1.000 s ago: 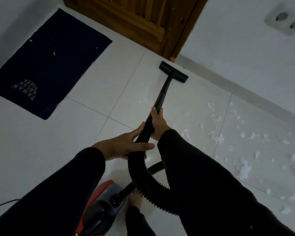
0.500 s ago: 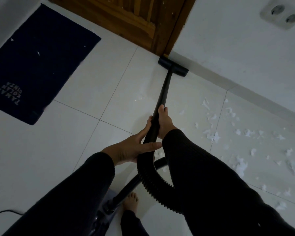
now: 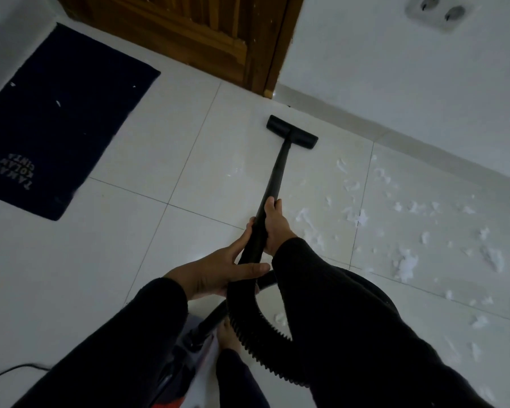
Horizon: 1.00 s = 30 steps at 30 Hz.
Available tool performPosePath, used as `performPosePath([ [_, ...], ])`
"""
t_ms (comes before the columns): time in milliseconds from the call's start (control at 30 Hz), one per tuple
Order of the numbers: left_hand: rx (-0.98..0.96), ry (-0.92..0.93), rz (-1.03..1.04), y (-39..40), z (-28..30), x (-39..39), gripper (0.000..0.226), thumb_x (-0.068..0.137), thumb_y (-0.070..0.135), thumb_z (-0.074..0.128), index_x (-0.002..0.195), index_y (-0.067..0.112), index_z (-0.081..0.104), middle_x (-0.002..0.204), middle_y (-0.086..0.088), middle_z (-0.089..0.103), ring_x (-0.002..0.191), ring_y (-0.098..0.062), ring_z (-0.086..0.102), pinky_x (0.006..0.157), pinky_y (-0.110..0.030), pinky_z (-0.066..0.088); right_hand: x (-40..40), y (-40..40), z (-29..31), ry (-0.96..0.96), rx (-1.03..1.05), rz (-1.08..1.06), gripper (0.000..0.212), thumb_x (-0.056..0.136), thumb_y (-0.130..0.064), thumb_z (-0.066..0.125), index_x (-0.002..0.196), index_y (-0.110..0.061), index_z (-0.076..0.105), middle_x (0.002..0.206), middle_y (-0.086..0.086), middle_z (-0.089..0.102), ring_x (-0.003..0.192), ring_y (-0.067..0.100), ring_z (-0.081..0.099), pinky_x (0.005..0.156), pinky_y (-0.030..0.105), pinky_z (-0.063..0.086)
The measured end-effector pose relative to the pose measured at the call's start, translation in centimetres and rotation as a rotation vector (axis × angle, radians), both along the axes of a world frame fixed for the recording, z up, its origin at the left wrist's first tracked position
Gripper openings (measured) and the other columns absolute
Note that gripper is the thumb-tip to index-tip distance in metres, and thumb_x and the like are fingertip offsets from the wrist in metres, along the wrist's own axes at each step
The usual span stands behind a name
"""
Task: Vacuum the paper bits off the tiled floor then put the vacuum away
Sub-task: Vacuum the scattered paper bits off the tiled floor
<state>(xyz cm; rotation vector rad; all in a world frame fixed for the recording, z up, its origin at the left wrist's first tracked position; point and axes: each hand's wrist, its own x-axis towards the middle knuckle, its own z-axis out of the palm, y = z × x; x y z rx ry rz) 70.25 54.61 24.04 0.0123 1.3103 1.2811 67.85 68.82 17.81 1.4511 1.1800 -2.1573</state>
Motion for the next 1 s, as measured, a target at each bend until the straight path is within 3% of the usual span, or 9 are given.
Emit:
performPosePath([
  [167,0.022,-0.028,0.000,-1.9,0.3,3.8,0.104,0.073,0.039,0.077,0.143,0.056,0.000,0.117,0.006,0.054,0.076,-0.014,0.069,0.072,-0.035,0.056,3.9,-1.8,0.5,0.002,0.007,-0.018,0.037,0.101,-0.040,0.042,0.137,-0.044,0.034,0.091,0.003,0.044,0.064,0.013,0.047,0.052,0.025,0.051],
  [333,0.041,-0.015,0.007,-4.3,1.0,7.8,0.116,0.058,0.048,0.081,0.143,0.056,0.003,0.129,0.014,0.049,0.087,-0.024,0.068,0.088,-0.048,0.054,7.9,-4.2,0.8,0.007,0.025,-0.017,0.019,0.102,-0.039,0.040,0.121,-0.040,0.041,0.092,0.004,0.044,0.064,0.014,0.046,0.051,0.026,0.050],
  [433,0.031,0.021,-0.009,-5.8,1.3,10.3,0.112,0.062,0.053,0.078,0.144,0.053,0.001,0.117,0.029,0.048,0.101,-0.023,0.066,0.087,-0.041,0.055,10.3,-5.8,0.9,0.004,0.056,-0.004,0.014,0.102,-0.038,0.039,0.116,-0.038,0.043,0.089,0.006,0.044,0.062,0.015,0.046,0.050,0.025,0.051],
  [533,0.009,0.016,-0.014,-7.3,1.8,12.7,0.098,0.077,0.045,0.071,0.144,0.054,-0.001,0.116,0.031,0.045,0.103,-0.016,0.061,0.079,-0.032,0.057,12.8,-7.4,1.0,0.019,0.064,-0.003,0.008,0.103,-0.037,0.039,0.111,-0.037,0.039,0.086,0.006,0.044,0.061,0.015,0.046,0.055,0.030,0.050],
  [633,-0.004,0.013,-0.025,-8.9,1.9,15.0,0.096,0.076,0.041,0.065,0.144,0.053,-0.002,0.117,0.026,0.049,0.096,-0.012,0.063,0.076,-0.030,0.056,15.1,-9.1,0.8,0.031,0.069,-0.008,0.022,0.103,-0.037,0.038,0.125,-0.038,0.037,0.088,0.005,0.045,0.061,0.015,0.046,0.057,0.030,0.050],
  [733,0.006,0.013,-0.034,-10.5,1.6,17.2,0.095,0.079,0.039,0.068,0.143,0.055,-0.001,0.114,0.009,0.060,0.083,-0.009,0.068,0.080,-0.035,0.057,17.4,-10.6,0.5,0.027,0.061,-0.017,0.045,0.103,-0.038,0.038,0.146,-0.038,0.026,0.091,0.003,0.045,0.062,0.015,0.046,0.055,0.029,0.050],
  [1000,-0.023,0.036,-0.034,-13.8,0.3,22.9,0.099,0.077,0.035,0.071,0.144,0.054,0.000,0.131,0.002,0.050,0.100,-0.016,0.064,0.077,-0.032,0.057,23.1,-13.9,-0.6,0.008,0.021,-0.020,0.053,0.102,-0.039,0.040,0.150,-0.043,0.018,0.108,0.002,0.046,0.069,0.015,0.048,0.057,0.029,0.051],
])
